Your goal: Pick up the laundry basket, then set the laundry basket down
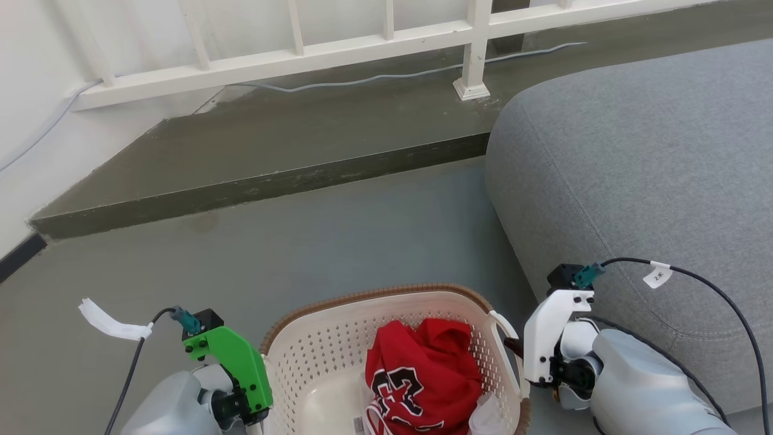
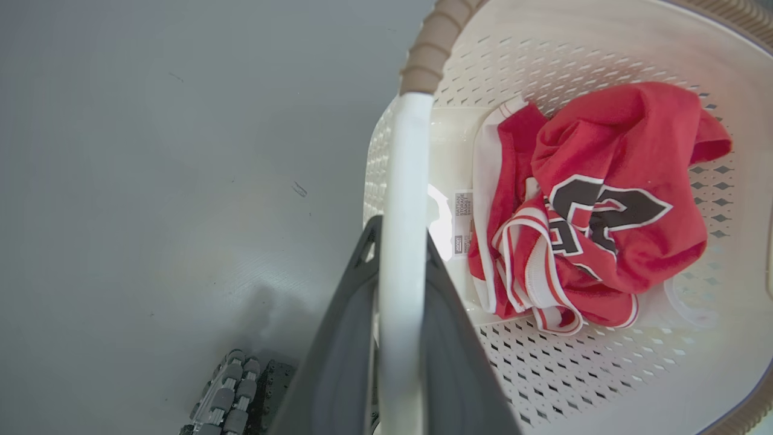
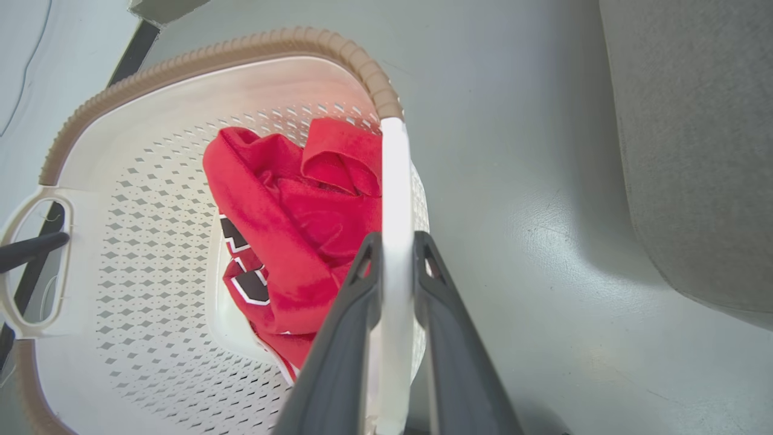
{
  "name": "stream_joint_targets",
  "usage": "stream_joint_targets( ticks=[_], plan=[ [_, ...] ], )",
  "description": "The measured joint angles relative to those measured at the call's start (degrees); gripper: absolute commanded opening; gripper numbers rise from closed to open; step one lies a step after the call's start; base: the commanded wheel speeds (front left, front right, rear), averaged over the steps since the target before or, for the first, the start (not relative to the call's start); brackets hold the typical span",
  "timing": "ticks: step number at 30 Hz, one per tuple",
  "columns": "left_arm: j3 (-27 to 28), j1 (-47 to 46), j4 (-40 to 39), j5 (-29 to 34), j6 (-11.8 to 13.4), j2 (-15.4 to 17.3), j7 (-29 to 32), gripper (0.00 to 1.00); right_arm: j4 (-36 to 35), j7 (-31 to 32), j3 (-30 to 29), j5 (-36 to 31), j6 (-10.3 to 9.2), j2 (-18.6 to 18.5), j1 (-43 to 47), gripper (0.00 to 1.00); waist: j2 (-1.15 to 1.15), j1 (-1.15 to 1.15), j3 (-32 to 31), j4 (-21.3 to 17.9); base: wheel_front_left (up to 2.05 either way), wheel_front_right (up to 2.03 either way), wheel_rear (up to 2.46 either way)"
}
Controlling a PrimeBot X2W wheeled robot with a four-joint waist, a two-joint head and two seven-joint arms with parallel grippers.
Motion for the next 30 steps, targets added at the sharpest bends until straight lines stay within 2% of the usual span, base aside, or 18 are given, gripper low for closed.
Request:
stream_joint_targets(
  ticks=[30],
  plan=[
    [-0.76, 0.01, -0.32, -0.58, 0.24, -0.01, -0.11, 0.0, -0.48, -0.81, 1.13, 1.25, 0.0, -0.51, 0.15, 0.0, 0.0, 0.0, 1.57, 0.11, 0.0, 0.0, 0.0]
  ],
)
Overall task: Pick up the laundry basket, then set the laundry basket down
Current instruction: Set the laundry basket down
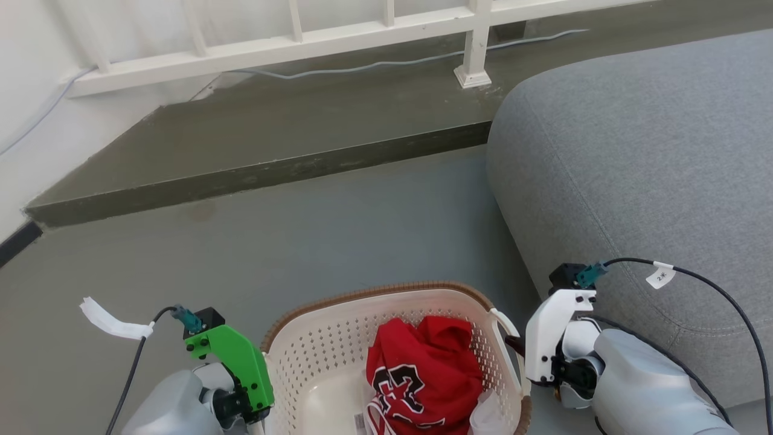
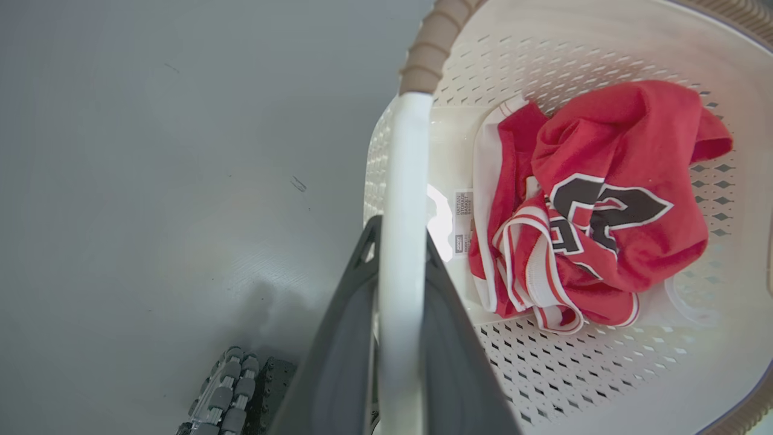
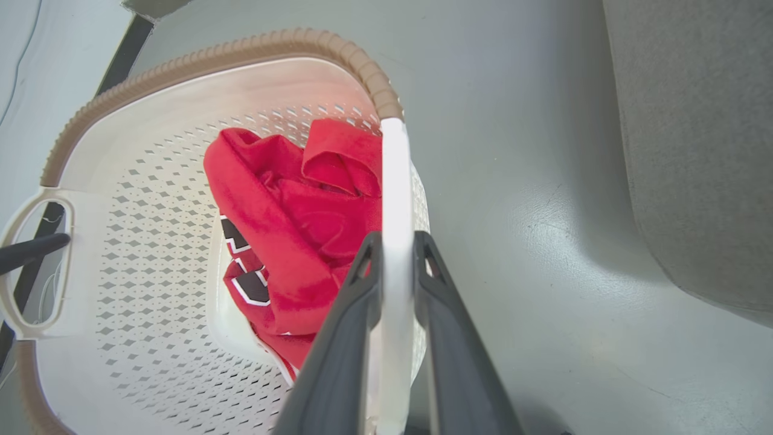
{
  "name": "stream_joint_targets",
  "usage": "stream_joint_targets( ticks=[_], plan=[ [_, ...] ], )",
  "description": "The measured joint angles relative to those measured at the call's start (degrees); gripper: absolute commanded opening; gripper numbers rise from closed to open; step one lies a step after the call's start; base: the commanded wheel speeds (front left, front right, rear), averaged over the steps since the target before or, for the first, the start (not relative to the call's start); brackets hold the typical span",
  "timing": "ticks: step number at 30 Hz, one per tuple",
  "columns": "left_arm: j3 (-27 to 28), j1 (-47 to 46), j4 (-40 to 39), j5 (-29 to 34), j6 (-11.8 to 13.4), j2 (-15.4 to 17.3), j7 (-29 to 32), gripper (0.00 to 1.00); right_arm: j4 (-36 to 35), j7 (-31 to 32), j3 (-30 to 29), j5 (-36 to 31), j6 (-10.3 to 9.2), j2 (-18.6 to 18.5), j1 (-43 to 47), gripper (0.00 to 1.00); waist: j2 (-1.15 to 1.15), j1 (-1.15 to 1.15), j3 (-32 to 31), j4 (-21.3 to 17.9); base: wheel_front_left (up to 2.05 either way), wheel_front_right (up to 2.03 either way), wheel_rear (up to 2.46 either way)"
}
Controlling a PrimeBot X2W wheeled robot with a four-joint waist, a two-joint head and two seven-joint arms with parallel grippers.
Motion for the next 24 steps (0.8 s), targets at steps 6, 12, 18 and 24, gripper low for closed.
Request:
stream_joint_targets(
  ticks=[6, 12, 18, 24],
  plan=[
    [-0.69, -0.15, -0.87, 0.0, 0.05, -0.12, -1.05, 0.0, 0.25, -1.96, 0.0, -0.03, 0.01, -0.51, -0.47, 0.0, 0.0, 0.0, 1.69, 0.27, 0.0, 0.0, 0.0],
    [-1.0, -2.17, -1.67, 0.33, 0.78, -0.19, -3.08, 0.0, 0.43, -3.91, 0.12, -0.65, -0.01, -0.56, -2.87, 0.0, 0.0, 0.0, 4.26, 0.62, 0.0, 0.0, 0.0],
    [-1.18, -4.61, -2.53, 1.15, 1.62, -0.22, -5.63, 0.0, 0.47, -5.89, 0.05, -1.22, -0.26, -0.85, -5.69, 0.0, 0.0, 0.0, 7.81, 0.83, 0.0, 0.0, 0.0],
    [-1.32, -6.66, -3.13, 1.79, 2.32, -0.29, -7.66, 0.0, 0.56, -7.44, 0.07, -1.55, -0.68, -0.98, -7.7, 0.0, 0.0, 0.0, 11.05, 0.96, 0.0, 0.0, 0.0]
  ],
)
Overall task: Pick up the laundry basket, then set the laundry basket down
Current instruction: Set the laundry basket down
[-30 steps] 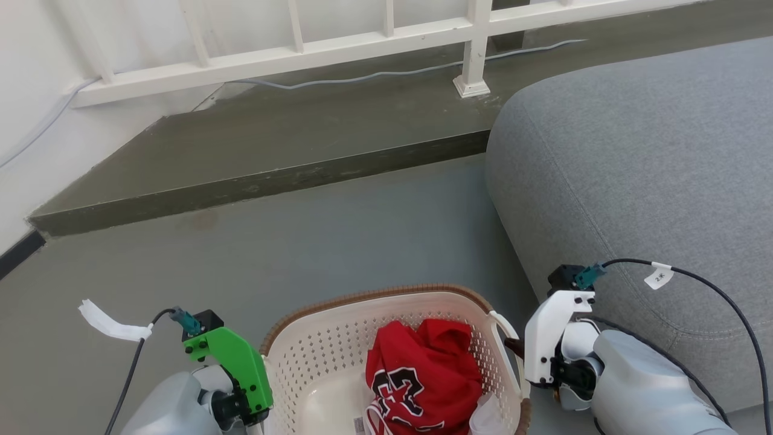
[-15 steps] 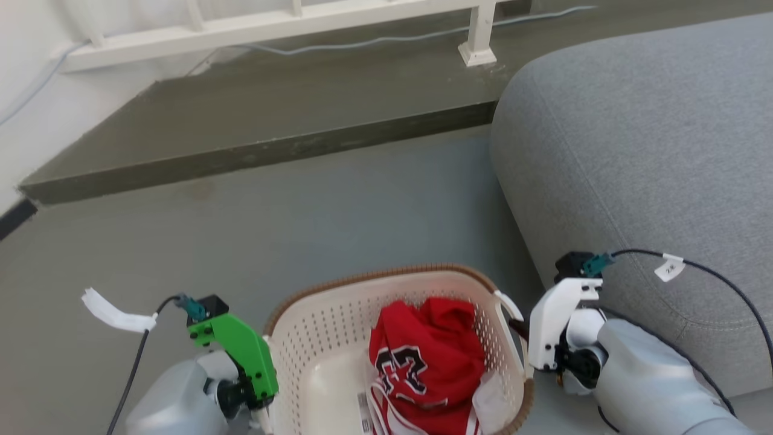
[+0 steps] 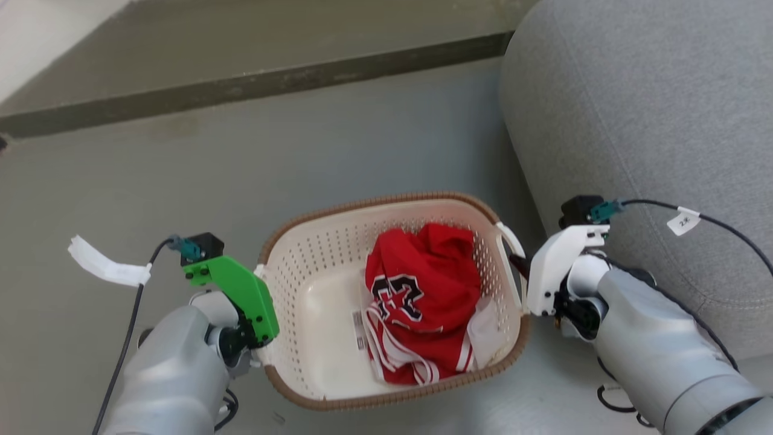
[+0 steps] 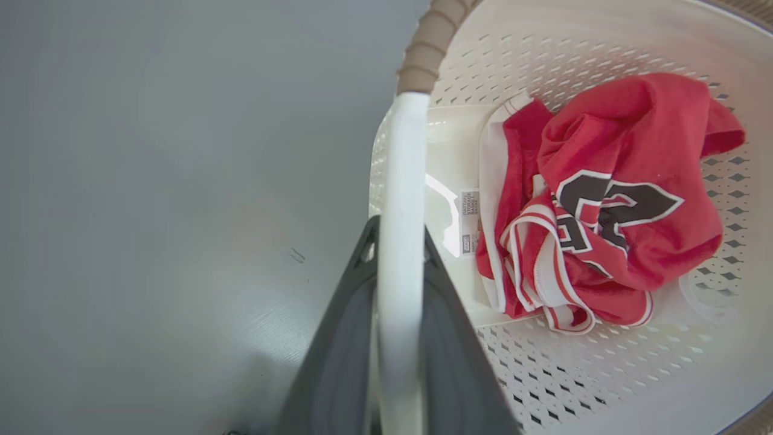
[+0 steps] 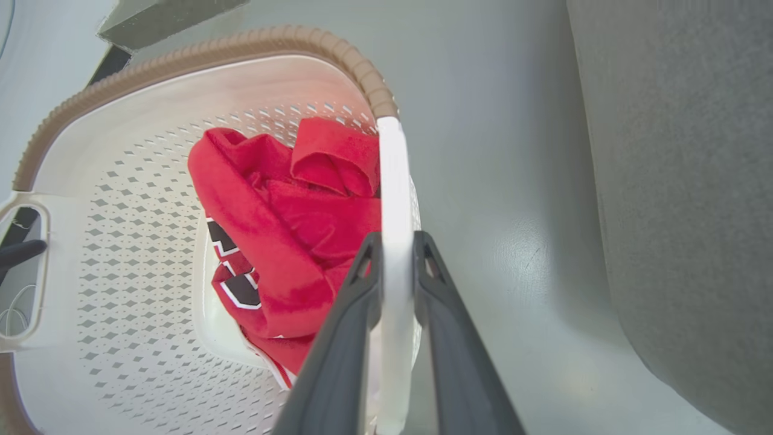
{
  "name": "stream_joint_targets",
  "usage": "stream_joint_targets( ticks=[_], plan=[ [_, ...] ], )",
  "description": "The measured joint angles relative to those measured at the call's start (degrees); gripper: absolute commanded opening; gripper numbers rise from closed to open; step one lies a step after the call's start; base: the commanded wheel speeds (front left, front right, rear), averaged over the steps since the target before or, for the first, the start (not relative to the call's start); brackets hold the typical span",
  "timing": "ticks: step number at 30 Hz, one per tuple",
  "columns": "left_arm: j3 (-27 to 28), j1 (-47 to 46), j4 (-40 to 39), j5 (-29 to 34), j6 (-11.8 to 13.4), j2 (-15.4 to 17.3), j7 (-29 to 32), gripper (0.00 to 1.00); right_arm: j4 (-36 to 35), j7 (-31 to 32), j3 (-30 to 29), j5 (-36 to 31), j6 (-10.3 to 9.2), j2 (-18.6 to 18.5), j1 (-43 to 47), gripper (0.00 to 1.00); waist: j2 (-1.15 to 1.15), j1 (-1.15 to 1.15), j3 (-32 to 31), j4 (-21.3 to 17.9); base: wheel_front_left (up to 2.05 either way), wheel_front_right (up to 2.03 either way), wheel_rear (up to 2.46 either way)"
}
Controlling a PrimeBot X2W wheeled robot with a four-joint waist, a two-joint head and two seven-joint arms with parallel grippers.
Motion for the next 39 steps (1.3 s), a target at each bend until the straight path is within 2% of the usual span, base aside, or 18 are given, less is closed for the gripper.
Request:
stream_joint_targets(
  ticks=[17, 29, 39],
  plan=[
    [-1.25, -8.17, -2.69, 3.12, 2.64, -0.03, -7.49, 0.0, -0.36, -6.93, -0.24, -1.74, -2.56, -0.59, -8.72, 0.0, 0.0, 0.0, 11.83, 0.0, 0.0, 0.0, 0.0],
    [-1.75, -13.16, -4.22, 5.99, 3.99, 0.55, -14.69, 0.0, -1.21, -13.83, -0.43, -3.53, -3.56, -0.94, -14.01, 0.0, 0.0, 0.01, 21.36, 0.08, 0.0, 0.0, 0.0],
    [-1.82, -15.19, -3.93, 6.57, 5.59, 0.56, -18.25, 0.0, -1.19, -17.42, -0.1, -4.41, -3.57, -0.81, -16.31, 0.0, 0.0, 0.0, 28.34, 0.26, 0.0, 0.0, 0.0]
  ],
)
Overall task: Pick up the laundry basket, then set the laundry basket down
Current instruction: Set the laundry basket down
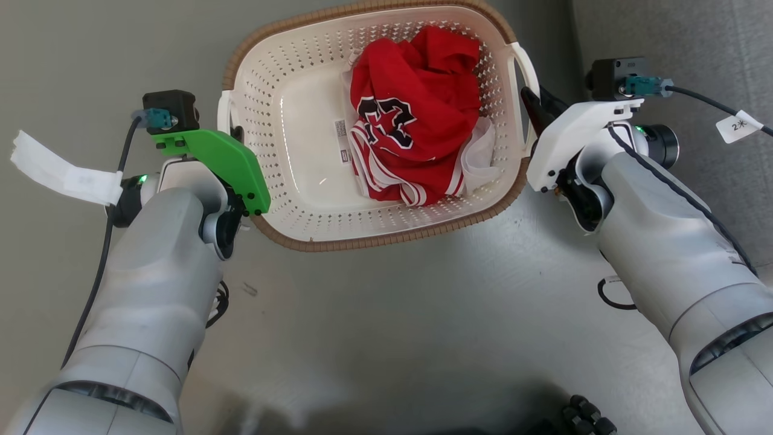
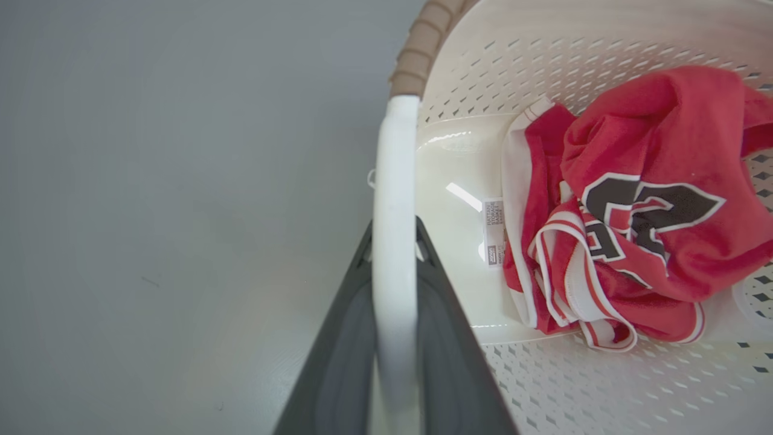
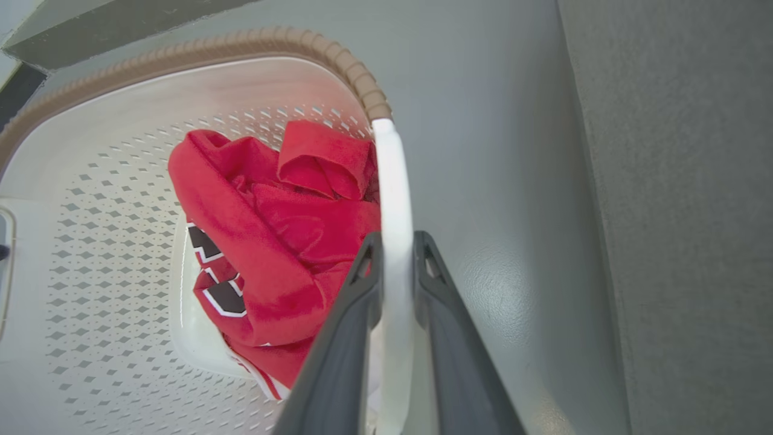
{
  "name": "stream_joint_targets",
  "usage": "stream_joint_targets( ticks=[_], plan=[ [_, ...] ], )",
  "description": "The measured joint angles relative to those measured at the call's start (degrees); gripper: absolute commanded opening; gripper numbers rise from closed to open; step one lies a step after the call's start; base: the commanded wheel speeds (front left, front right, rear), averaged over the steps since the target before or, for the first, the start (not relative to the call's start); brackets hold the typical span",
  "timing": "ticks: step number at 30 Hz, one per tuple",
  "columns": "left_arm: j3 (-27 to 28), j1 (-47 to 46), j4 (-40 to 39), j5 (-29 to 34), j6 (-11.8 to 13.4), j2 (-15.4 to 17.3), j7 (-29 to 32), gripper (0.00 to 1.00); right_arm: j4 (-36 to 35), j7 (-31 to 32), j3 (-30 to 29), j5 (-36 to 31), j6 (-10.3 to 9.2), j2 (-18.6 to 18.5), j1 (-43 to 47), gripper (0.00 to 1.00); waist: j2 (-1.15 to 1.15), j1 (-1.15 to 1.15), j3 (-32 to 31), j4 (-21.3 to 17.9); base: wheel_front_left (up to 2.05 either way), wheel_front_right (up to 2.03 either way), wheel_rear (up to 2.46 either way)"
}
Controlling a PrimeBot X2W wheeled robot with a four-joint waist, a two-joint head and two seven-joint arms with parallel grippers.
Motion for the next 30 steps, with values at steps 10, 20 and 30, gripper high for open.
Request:
stream_joint_targets(
  ticks=[10, 20, 30],
  plan=[
    [-0.21, -1.43, 0.86, 1.18, 0.23, -0.1, -2.69, 0.0, 0.88, -1.63, 0.19, -0.35, 0.03, 0.42, -1.49, 0.0, 0.0, 0.0, 5.1, -0.01, 0.0, 0.0, 0.0],
    [-0.59, -2.57, 1.36, 1.87, 0.85, -0.16, -5.66, 0.0, 1.36, -3.09, 0.33, -1.2, 0.02, 0.53, -2.71, 0.0, 0.0, 0.0, 8.95, 0.01, 0.0, 0.0, 0.0],
    [-0.87, -3.84, 2.3, 2.33, 0.9, -0.37, -7.8, 0.0, 1.82, -3.85, 0.34, -2.03, -0.02, 0.56, -3.86, 0.0, 0.0, 0.0, 11.86, 0.43, 0.0, 0.0, 0.0]
  ],
)
